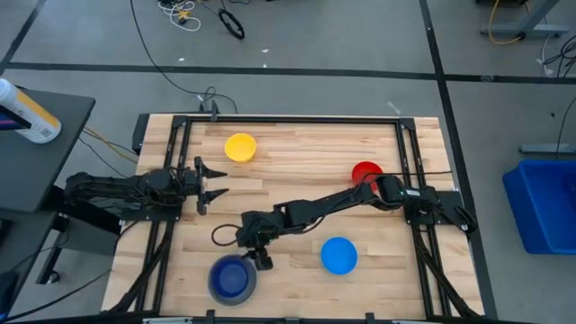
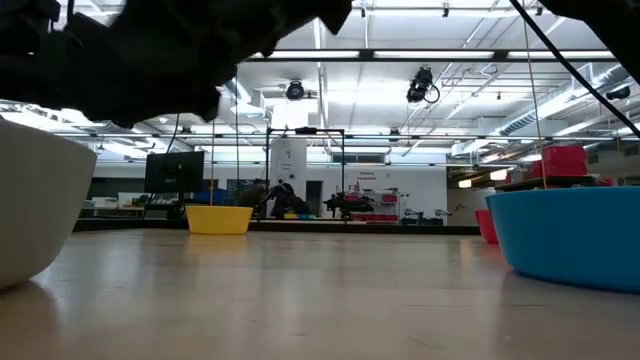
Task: Nest bowls inside each other
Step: Stack the yellow bowl on the dark blue bowl
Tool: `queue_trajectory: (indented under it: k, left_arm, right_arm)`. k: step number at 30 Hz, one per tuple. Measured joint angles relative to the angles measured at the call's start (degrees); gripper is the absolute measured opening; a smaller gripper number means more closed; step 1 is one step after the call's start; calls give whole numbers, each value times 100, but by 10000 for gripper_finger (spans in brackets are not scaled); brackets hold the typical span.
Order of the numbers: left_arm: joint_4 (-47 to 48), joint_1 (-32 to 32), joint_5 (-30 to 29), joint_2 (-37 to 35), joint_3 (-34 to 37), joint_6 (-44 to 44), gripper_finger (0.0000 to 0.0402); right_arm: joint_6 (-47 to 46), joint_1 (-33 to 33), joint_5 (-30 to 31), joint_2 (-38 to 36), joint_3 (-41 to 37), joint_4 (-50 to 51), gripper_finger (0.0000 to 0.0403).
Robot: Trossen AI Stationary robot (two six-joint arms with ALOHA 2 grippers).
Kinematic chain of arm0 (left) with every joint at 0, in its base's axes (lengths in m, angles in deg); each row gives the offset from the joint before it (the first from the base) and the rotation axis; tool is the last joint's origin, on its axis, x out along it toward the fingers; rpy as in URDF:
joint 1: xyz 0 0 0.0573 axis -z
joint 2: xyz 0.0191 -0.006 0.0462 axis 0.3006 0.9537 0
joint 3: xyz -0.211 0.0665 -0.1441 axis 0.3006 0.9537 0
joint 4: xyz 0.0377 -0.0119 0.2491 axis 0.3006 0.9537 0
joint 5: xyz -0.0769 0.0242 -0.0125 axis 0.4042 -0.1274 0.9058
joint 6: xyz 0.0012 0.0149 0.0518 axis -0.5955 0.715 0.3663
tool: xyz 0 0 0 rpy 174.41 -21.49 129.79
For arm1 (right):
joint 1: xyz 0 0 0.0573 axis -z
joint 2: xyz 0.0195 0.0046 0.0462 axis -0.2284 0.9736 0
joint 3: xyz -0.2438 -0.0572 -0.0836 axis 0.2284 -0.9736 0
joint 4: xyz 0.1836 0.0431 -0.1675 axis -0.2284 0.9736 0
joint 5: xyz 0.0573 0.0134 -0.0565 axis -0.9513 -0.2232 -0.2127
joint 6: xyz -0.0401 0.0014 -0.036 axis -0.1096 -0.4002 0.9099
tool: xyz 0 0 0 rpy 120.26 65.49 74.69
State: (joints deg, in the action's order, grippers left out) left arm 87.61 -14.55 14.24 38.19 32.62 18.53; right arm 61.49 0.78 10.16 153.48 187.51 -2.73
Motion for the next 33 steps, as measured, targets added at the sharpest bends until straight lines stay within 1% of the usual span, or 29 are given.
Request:
queue_trajectory:
  k: [3,6,9,11,13,15,18,21,23,25,26,27,30,31,33]
  left_arm:
    - [299,-95,-709,370,-114,-143,249]
    - [640,-284,-1173,965,-221,-438,249]
    - [792,-527,-1177,1715,-314,-691,249]
    - [645,-675,-1179,2241,-451,-779,249]
    - [443,-810,-1165,2721,-543,-768,249]
    - [173,-940,-1023,3169,-601,-690,249]
    - [-283,-1135,-851,3742,-694,-554,249]
    - [-475,-1330,-859,4162,-801,-420,249]
    - [-518,-1462,-773,4368,-892,-380,249]
    - [-551,-1593,-655,4489,-971,-363,249]
    - [-550,-1658,-567,4552,-998,-339,249]
    - [-544,-1719,-494,4609,-1015,-313,249]
    - [-621,-1870,-328,4730,-1071,-242,249]
    - [-683,-1909,-283,4757,-1073,-227,249]
    - [-787,-1977,-221,4790,-1073,-225,249]
  right_arm:
    - [220,90,680,-131,0,772,186]
    - [251,190,961,-308,-4,1313,184]
    - [339,209,1047,-568,-4,1561,185]
    - [472,205,1064,-837,-66,1593,187]
    - [637,205,1061,-1193,-228,1347,188]
    - [808,202,1061,-1683,-566,1065,186]
    - [954,190,1098,-2621,-1483,363,179]
    - [962,203,1263,-3772,-2840,-594,169]
    - [970,220,1528,-4598,-3803,-1183,161]
    - [1005,228,1708,-5424,-4720,-1583,154]
    - [1055,230,1689,-5799,-5137,-1743,150]
    - [1131,237,1526,-6209,-5569,-1926,146]
    - [1584,219,375,-7265,-6705,-2690,137]
    - [1600,190,173,-7591,-7037,-2987,133]
    - [1267,151,271,-8210,-7664,-3587,124]
